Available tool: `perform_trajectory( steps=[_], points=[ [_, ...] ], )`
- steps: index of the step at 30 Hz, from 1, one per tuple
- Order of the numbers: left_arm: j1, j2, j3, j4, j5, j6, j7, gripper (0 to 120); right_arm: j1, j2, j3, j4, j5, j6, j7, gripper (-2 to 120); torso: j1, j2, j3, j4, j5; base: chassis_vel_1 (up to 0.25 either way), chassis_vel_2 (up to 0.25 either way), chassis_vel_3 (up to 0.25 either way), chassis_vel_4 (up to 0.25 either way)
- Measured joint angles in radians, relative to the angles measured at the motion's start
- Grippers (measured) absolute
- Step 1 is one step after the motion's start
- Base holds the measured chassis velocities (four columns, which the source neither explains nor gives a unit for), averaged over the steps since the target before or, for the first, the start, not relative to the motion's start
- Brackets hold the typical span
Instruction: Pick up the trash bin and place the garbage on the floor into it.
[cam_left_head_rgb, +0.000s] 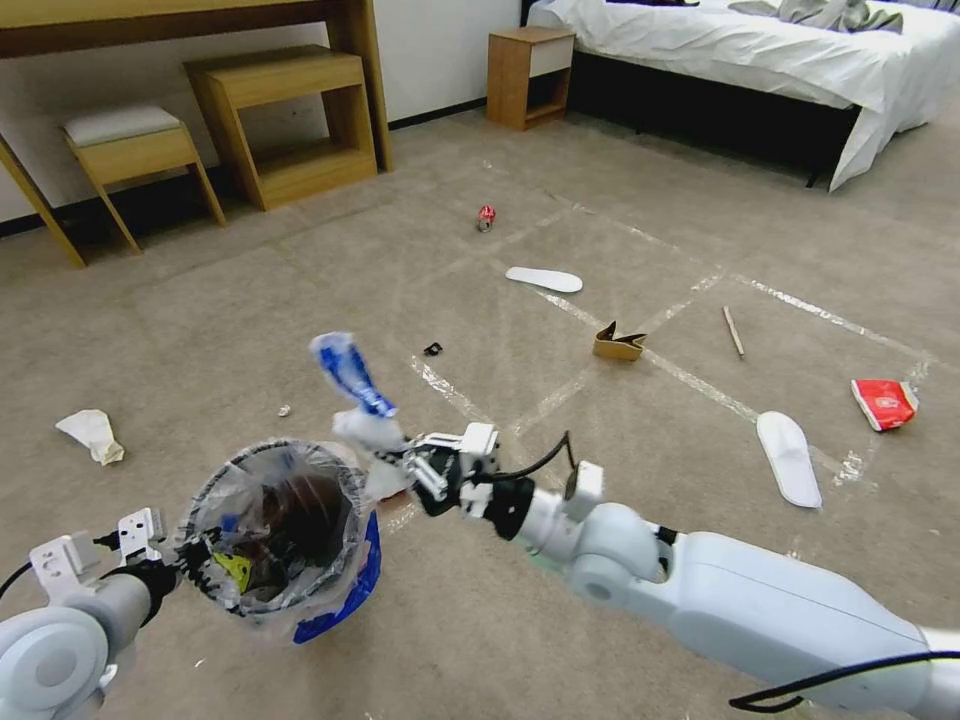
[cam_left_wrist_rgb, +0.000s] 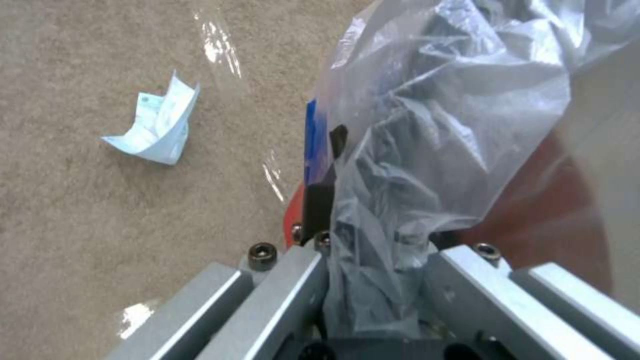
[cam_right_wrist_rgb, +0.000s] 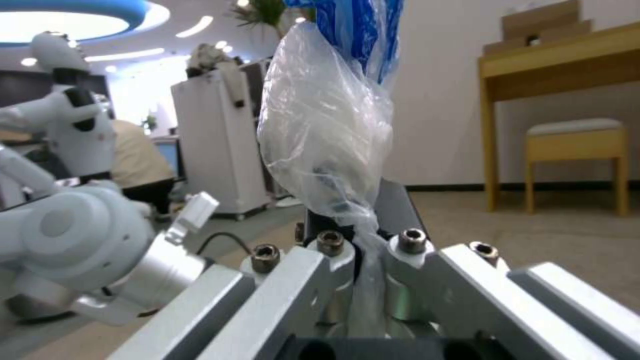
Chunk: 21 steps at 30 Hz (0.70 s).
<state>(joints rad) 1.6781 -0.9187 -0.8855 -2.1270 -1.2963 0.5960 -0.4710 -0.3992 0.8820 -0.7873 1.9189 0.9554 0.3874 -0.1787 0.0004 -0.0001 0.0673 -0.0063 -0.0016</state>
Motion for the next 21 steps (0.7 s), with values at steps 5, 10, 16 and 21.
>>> perform_trajectory(
  steps=[5, 10, 16, 21],
  points=[
    [0.001, 0.0, -0.001, 0.0, 0.0, 0.0, 0.0, 0, 0.037, 0.035, -0.045, -0.025, 0.004, 0.008, 0.0, 0, 0.0, 0.0, 0.0, 0.0002, 0.0, 0.0, 0.0, 0.0, 0.0],
    [0.006, 0.003, -0.009, -0.006, -0.002, -0.001, -0.001, 0, 0.071, 0.088, -0.108, -0.064, 0.006, 0.019, -0.005, 0, 0.0, 0.0, 0.0, -0.0001, 0.0001, 0.0, 0.0, 0.0, 0.0],
    [0.014, 0.009, -0.021, -0.017, -0.012, -0.001, -0.002, 0, 0.108, 0.147, -0.154, -0.106, 0.009, 0.022, -0.008, 0, 0.0, 0.0, 0.0, 0.0001, 0.0001, 0.0, 0.0, 0.0, 0.0],
    [0.02, 0.009, -0.025, -0.029, -0.015, -0.002, -0.003, 0, 0.15, 0.194, -0.189, -0.134, 0.024, 0.023, -0.008, 0, 0.0, 0.0, 0.0, 0.0001, 0.0001, 0.0, 0.0, 0.0, 0.0]
  ],
)
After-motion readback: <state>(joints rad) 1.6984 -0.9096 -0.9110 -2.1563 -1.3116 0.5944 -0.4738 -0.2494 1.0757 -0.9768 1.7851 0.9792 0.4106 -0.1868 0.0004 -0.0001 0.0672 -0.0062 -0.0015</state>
